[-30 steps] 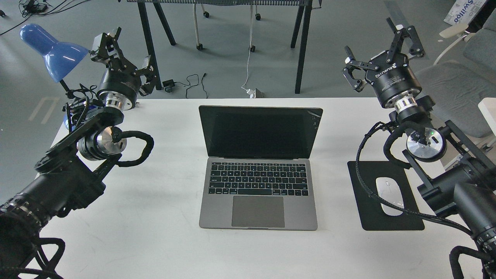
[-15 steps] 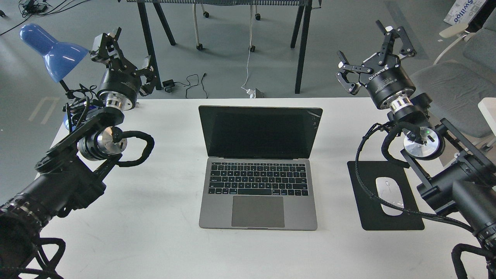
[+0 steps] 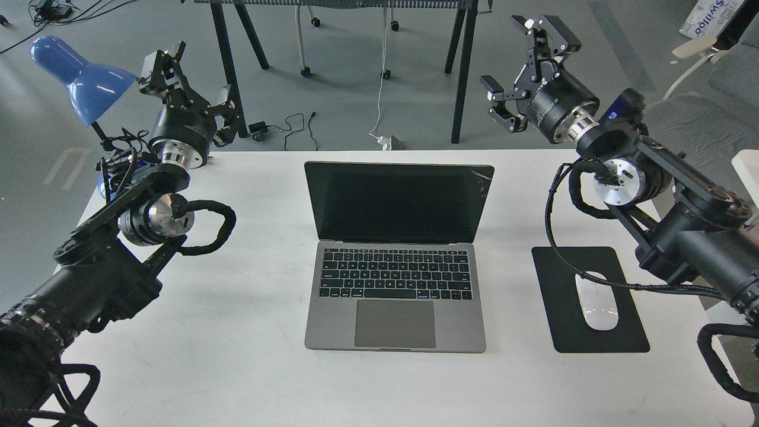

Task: Close notebook with right arm
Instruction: 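Move the right gripper over behind the laptop screen's top edge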

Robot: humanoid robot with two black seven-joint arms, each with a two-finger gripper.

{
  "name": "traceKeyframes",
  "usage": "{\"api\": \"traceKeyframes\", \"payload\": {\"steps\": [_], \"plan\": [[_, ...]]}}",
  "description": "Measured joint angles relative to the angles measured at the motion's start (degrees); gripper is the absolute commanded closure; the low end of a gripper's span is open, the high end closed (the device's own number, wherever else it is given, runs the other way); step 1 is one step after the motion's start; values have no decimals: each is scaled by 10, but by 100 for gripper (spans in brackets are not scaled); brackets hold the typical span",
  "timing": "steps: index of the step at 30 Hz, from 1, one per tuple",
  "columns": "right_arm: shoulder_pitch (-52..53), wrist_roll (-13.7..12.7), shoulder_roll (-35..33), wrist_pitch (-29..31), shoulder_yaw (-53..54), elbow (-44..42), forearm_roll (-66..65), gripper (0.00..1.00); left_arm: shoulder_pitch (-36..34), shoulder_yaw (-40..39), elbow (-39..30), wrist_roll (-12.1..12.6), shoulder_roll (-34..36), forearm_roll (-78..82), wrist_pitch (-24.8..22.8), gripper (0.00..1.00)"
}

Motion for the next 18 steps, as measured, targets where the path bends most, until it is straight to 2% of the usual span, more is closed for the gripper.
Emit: {"api": "traceKeyframes", "payload": {"steps": [18], "plan": [[47, 0, -1, 7, -152, 0, -13, 0, 0, 0, 0, 0, 0, 0, 0, 0]]}}
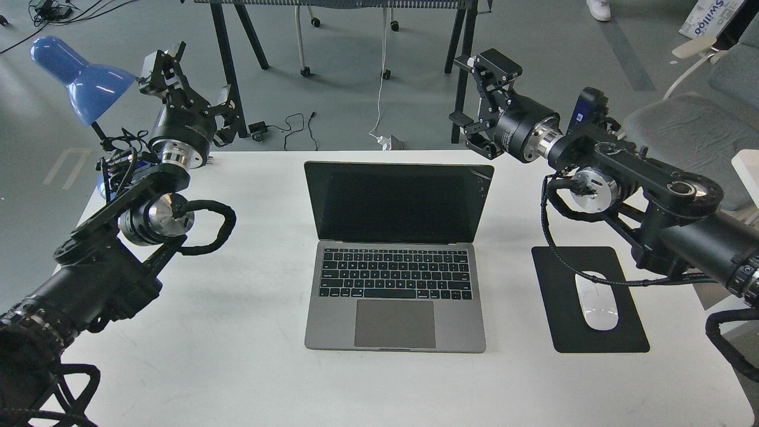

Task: Close notebook with right arm
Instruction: 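Move the right gripper over behind the laptop screen's top edge, then push the laptop screen down toward the keyboard with the right gripper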

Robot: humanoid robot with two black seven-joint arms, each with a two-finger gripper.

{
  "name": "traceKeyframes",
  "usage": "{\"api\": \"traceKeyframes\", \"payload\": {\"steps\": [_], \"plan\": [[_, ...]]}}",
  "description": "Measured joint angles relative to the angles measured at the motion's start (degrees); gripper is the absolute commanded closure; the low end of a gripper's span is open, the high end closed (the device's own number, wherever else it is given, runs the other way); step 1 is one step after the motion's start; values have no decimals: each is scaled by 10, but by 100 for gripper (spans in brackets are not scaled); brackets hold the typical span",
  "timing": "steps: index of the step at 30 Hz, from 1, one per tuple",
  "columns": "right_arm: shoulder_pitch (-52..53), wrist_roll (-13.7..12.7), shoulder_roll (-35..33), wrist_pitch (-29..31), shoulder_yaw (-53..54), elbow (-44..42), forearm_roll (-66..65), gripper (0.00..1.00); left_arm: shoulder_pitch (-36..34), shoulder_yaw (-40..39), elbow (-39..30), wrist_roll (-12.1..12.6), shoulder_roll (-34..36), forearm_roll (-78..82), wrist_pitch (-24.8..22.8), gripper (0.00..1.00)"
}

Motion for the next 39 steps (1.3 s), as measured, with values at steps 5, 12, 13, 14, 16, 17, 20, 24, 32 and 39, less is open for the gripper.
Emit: {"api": "traceKeyframes", "payload": {"steps": [5, 12, 13, 14, 16, 17, 20, 24, 32, 39], "plan": [[3, 0, -12, 12, -18, 3, -1, 0, 0, 0, 0, 0, 0, 0, 0, 0], [8, 0, -32, 43, -34, 17, -12, 0, 0, 0, 0, 0, 0, -1, 0, 0], [8, 0, -35, 47, -35, 21, -15, 0, 0, 0, 0, 0, 0, -1, 0, 0], [8, -1, -37, 50, -35, 24, -19, 0, 0, 0, 0, 0, 0, -1, 0, 0], [8, -5, -42, 56, -35, 30, -28, 0, 0, 0, 0, 0, 0, -1, 0, 0], [8, -8, -44, 61, -36, 33, -34, 0, 0, 0, 0, 0, 0, -1, 0, 0], [8, -18, -51, 73, -36, 43, -46, 0, 0, 0, 0, 0, 0, -1, 0, 0], [7, -25, -61, 85, -42, 56, -50, 0, 0, 0, 0, 0, 0, -1, 0, 0], [5, -26, -73, 108, -69, 95, -50, 0, 0, 0, 0, 0, 0, -1, 0, 0], [5, -27, -74, 115, -108, 133, -53, 0, 0, 0, 0, 0, 0, -1, 0, 0]]}}
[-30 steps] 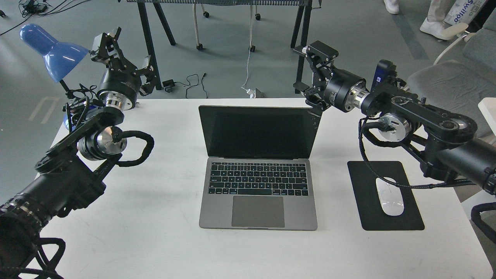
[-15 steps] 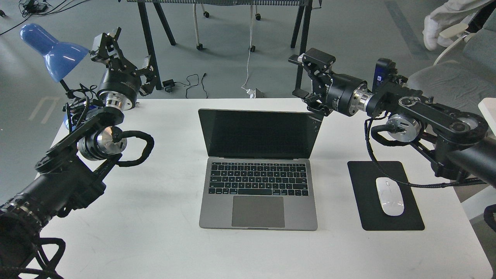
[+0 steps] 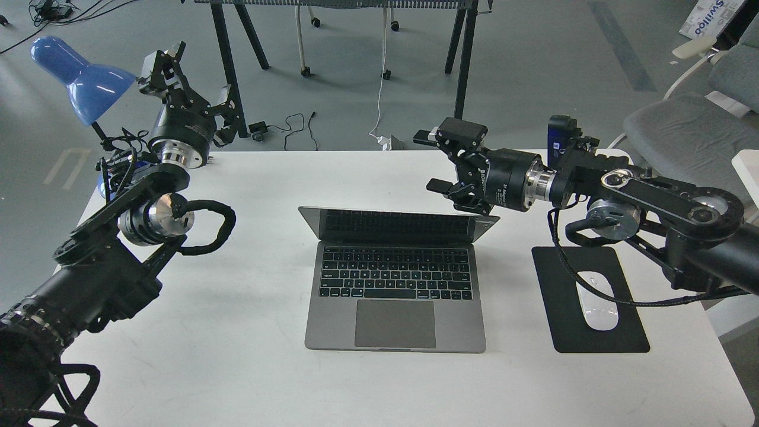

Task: Close notebook with right arm
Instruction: 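Push the laptop screen down toward the keyboard with the right gripper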

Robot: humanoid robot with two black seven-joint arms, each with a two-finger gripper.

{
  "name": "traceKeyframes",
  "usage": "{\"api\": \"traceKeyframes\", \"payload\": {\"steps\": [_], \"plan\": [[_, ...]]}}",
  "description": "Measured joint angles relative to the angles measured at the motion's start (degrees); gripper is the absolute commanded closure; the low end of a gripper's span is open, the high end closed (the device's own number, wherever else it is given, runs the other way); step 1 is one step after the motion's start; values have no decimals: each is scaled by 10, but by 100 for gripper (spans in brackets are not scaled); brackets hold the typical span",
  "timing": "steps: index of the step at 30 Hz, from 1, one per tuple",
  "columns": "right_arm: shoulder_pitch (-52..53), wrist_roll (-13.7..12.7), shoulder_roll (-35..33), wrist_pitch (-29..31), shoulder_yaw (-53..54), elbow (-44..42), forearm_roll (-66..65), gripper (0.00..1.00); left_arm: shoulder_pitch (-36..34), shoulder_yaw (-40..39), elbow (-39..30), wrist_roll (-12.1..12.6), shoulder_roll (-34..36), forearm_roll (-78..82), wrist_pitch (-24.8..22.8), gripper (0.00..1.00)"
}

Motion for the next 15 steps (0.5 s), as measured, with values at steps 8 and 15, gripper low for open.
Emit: {"api": "traceKeyframes", "payload": {"steps": [8, 15], "plan": [[0, -3, -9, 0, -45, 38, -1, 0, 0, -1, 0, 0, 0, 0, 0, 0], [0, -3, -9, 1, -90, 56, -17, 0, 0, -1, 0, 0, 0, 0, 0, 0]]}}
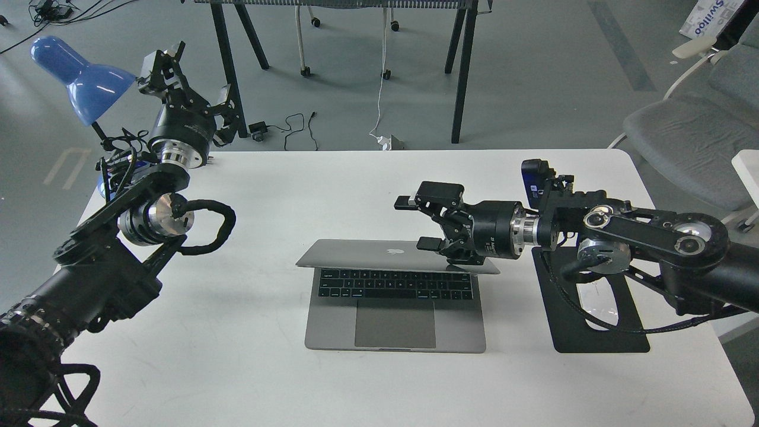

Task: Close notebook with right arm
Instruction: 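Push the laptop screen down toward the keyboard with the right gripper, then press the lid flat onto the laptop base with the right gripper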

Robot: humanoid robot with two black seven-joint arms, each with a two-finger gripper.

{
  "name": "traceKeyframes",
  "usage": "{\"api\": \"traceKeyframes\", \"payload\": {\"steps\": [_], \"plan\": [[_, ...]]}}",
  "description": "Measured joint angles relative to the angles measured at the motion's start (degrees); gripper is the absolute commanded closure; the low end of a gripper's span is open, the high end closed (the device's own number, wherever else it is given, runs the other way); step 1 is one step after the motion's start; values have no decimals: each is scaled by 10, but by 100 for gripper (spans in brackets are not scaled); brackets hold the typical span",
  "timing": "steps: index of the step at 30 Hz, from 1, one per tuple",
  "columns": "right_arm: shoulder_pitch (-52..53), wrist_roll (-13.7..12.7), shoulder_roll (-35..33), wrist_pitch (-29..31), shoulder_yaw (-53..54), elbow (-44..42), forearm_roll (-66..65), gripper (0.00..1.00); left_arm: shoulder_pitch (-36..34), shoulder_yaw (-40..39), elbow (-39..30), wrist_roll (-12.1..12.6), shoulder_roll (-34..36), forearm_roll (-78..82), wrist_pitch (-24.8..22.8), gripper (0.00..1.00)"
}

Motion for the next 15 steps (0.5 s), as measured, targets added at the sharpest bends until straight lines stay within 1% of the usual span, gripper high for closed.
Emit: {"api": "traceKeyframes", "payload": {"steps": [15], "plan": [[-27, -5, 10, -7, -63, -11, -37, 0, 0, 0, 0, 0, 0, 0, 0, 0]]}}
